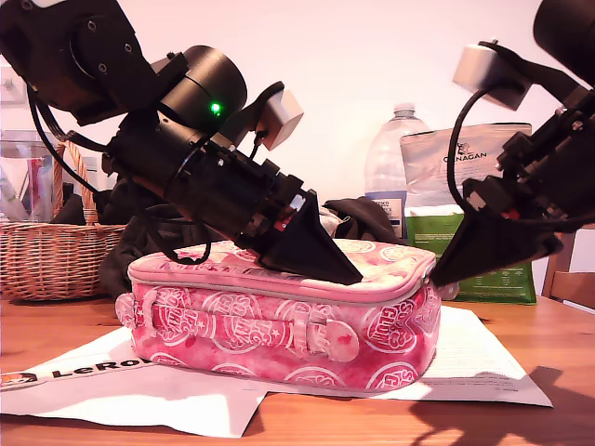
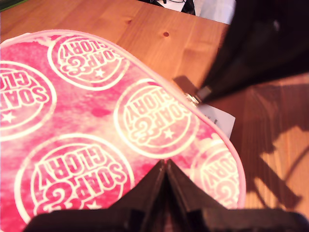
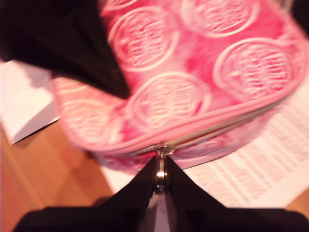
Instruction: Open the zipper in the zip bag in front of you
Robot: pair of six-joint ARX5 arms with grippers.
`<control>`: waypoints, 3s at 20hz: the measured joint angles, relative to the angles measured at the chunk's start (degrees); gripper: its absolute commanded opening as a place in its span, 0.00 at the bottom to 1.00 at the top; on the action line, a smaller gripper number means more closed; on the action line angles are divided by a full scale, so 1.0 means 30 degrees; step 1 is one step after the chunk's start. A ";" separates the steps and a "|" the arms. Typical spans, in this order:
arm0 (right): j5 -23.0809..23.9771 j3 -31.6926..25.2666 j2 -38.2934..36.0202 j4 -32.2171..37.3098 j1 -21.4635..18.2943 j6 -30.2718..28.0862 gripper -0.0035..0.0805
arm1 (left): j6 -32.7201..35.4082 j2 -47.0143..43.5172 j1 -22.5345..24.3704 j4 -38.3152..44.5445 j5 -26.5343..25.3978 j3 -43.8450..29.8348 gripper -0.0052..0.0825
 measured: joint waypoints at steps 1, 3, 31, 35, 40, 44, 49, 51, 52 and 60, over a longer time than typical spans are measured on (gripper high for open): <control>-0.0117 0.0000 -0.0007 -0.0189 0.0175 0.0007 0.03 | 0.0000 0.0000 0.0000 0.0015 0.0000 0.0000 0.04; -0.0277 0.0000 -0.0029 -0.0350 0.0401 0.0015 0.03 | 0.0000 0.0000 0.0000 0.0087 0.0000 0.0000 0.04; -0.1253 0.0080 -0.0138 -0.1093 0.1749 0.0073 0.03 | -0.0510 -0.4896 0.5850 -0.7417 -0.7322 -0.0044 0.04; -0.1377 0.0080 -0.0138 -0.1107 0.1749 0.0495 0.03 | -0.0517 -0.4889 0.6652 -0.6258 -0.7672 -0.0051 0.04; -0.1384 0.0087 -0.0138 -0.1107 0.1749 0.0503 0.03 | -0.1013 -0.3730 0.7016 -0.5843 -0.7249 -0.0044 0.04; -0.1362 0.0240 -0.0138 -0.1333 0.1741 0.0488 0.03 | -0.1042 -0.1989 0.7191 -0.6156 -0.6900 -0.0146 0.04; -0.1297 0.0357 -0.0138 -0.2098 0.1078 0.0437 0.03 | -0.1537 -0.2025 0.7125 -0.6178 -0.4124 -0.0153 0.04; -0.1639 0.0459 -0.0138 -0.2557 0.1078 0.0510 0.03 | -0.1778 -0.2025 0.6601 -0.6171 -0.3585 -0.0153 0.04; -0.2018 0.0525 -0.0138 -0.2637 0.1115 0.0510 0.03 | -0.1887 -0.2025 0.6222 -0.6171 -0.3322 -0.0153 0.04; -0.2725 0.0976 -0.0138 -0.3861 0.1311 0.0517 0.03 | -0.2477 -0.2025 0.5326 -0.6062 -0.3104 -0.0153 0.04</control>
